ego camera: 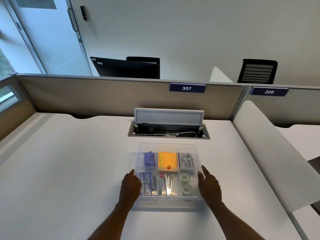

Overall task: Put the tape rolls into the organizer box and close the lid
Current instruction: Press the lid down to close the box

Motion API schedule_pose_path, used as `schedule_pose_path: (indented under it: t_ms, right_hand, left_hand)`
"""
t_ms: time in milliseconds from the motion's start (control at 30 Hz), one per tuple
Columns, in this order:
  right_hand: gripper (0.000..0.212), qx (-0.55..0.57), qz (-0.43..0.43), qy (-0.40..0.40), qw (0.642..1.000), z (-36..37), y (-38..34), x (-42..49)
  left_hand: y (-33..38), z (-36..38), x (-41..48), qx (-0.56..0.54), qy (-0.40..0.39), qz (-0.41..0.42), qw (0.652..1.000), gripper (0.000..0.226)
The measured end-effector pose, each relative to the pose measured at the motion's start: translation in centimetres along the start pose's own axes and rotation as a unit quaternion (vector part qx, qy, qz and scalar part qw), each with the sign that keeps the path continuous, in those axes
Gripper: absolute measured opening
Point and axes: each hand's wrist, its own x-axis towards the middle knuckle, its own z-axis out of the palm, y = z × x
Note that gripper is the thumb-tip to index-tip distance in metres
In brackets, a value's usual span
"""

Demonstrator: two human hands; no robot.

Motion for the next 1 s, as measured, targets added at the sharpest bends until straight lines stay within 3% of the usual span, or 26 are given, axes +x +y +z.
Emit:
schedule_pose_path:
  t_ms: [167, 300, 400, 500, 1000]
  right_hand:
    - [0.03, 0.008, 0.01, 0.052, 0.999, -0.8, -1.8, 2.3]
    - [0.036, 0.068, 0.031, -0.005, 0.997, -1.0, -2.6, 5.3]
    - [0.037, 0.058, 0.027, -0.03, 0.997, -0.7, -3.0, 7.4]
    - [0.037, 0.044, 0.027, -0.044, 0.998, -0.2, -3.6, 9.3]
    - [0.036, 0.06, -0.011, -0.032, 0.998, 1.4, -4.2, 12.8]
  left_hand:
    - [1.5, -1.6, 2.3, -0.024, 0.0, -0.05, 0.998, 0.048]
    - [2.7, -2.3, 5.3, -0.024, 0.014, -0.062, 0.998, 0.044]
    - [3.8, -2.4, 7.4, -0.007, 0.003, -0.055, 0.998, 0.032]
    - [5.3, -2.0, 8.7, -0.009, -0.007, -0.063, 0.998, 0.037]
    - [6.2, 0.9, 12.3, -0.023, 0.095, -0.094, 0.991, 0.041]
